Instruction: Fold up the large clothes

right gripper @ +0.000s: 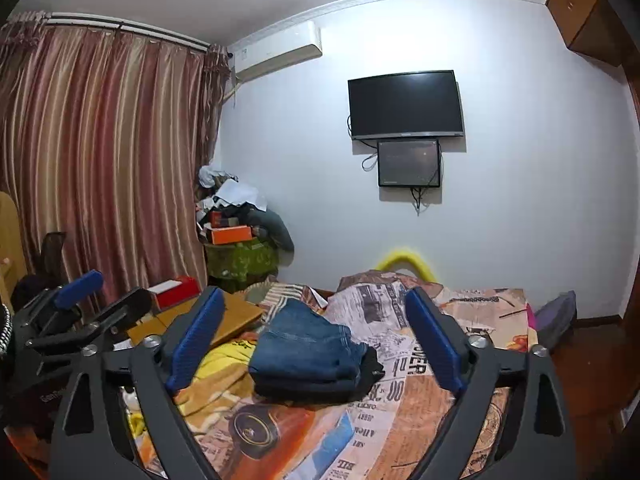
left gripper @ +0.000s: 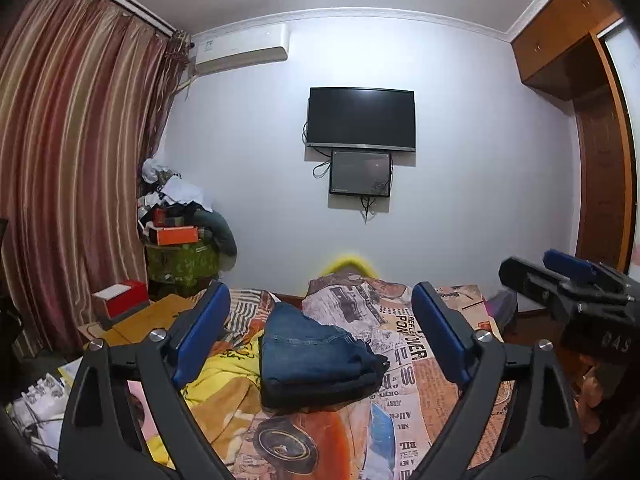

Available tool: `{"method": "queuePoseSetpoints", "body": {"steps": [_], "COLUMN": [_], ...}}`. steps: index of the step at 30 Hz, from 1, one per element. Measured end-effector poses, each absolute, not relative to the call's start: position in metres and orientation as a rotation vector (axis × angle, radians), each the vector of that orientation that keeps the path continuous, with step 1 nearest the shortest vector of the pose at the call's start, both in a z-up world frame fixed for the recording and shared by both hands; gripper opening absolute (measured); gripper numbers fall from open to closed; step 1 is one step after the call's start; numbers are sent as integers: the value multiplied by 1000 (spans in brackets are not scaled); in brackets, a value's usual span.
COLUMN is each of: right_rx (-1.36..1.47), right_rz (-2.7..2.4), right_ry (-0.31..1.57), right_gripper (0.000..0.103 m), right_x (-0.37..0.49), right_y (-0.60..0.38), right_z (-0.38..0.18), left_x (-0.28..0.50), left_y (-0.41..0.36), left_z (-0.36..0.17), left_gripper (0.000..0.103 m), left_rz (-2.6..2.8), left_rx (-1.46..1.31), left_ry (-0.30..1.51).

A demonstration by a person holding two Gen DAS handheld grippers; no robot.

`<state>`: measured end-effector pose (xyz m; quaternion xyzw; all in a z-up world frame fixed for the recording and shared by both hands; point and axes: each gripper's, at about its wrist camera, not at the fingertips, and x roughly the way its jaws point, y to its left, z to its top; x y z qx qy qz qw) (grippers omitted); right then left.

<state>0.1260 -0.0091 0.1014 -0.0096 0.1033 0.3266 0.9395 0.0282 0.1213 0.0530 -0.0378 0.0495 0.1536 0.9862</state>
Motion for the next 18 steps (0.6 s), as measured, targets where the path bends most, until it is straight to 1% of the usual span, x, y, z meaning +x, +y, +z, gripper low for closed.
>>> {"method": "queuePoseSetpoints", "body": {"steps": [1,18], "right_rx": [-19,-6], "right_rz": [668,673], "right_ry": [214,245], "right_gripper": [103,103], "right_x": [126,121], "right_y": [-9,-23], "right_z": [100,90], "left_x": [29,30], "left_y": [122,109], "left_z": [52,44], "left_gripper": [93,96], "left_rz": [315,335], "left_rx": [-78,-55], "left_ry": [101,109]}}
